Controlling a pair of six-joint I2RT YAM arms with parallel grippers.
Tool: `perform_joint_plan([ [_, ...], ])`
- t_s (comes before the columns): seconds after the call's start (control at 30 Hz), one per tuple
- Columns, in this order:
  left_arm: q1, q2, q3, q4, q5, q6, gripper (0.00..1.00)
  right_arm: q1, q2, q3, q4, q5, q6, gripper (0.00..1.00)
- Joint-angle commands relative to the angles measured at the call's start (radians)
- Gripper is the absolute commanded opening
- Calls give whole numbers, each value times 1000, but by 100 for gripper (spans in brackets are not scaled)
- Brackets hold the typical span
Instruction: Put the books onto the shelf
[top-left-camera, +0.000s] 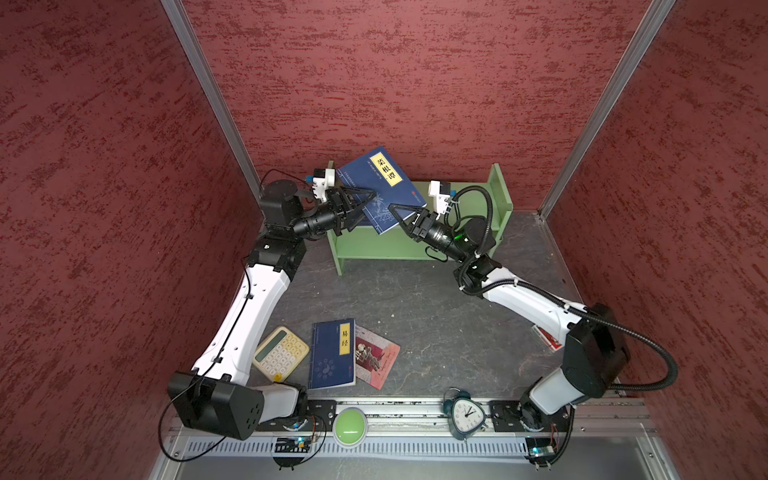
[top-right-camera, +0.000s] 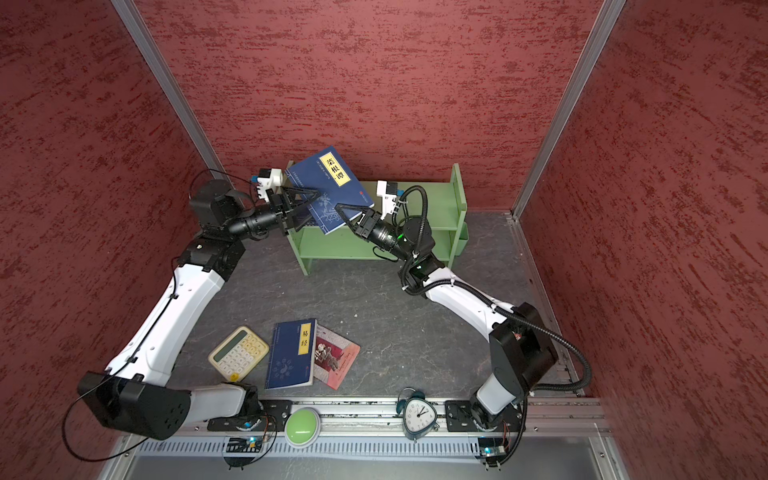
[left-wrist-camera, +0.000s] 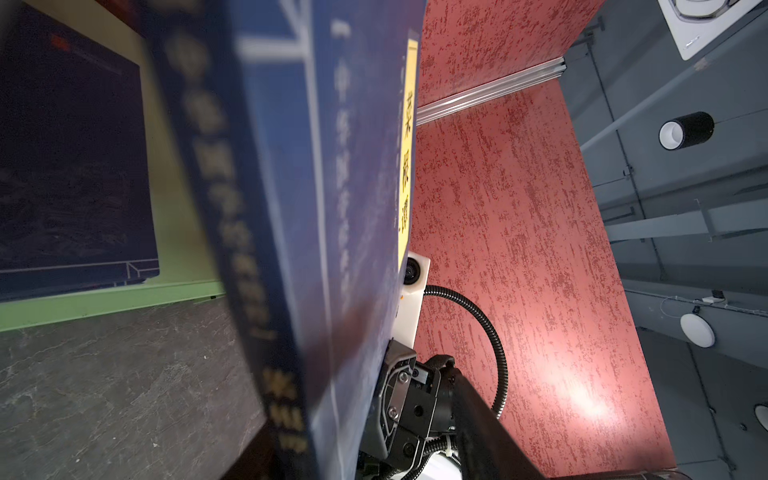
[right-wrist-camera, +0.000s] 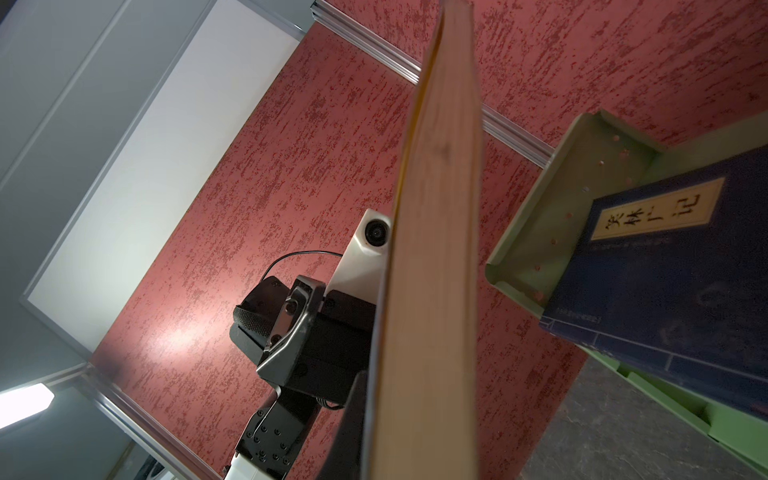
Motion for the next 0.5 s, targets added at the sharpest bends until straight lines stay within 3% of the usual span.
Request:
perform_joint_plan([
  [0.0, 20, -21, -3, 8, 25, 0, 56, -18, -41, 48, -55, -59, -35, 7],
  [0.47, 66, -16, -46, 93, 33, -75, 49, -63, -62, 61, -31, -169, 55, 8],
])
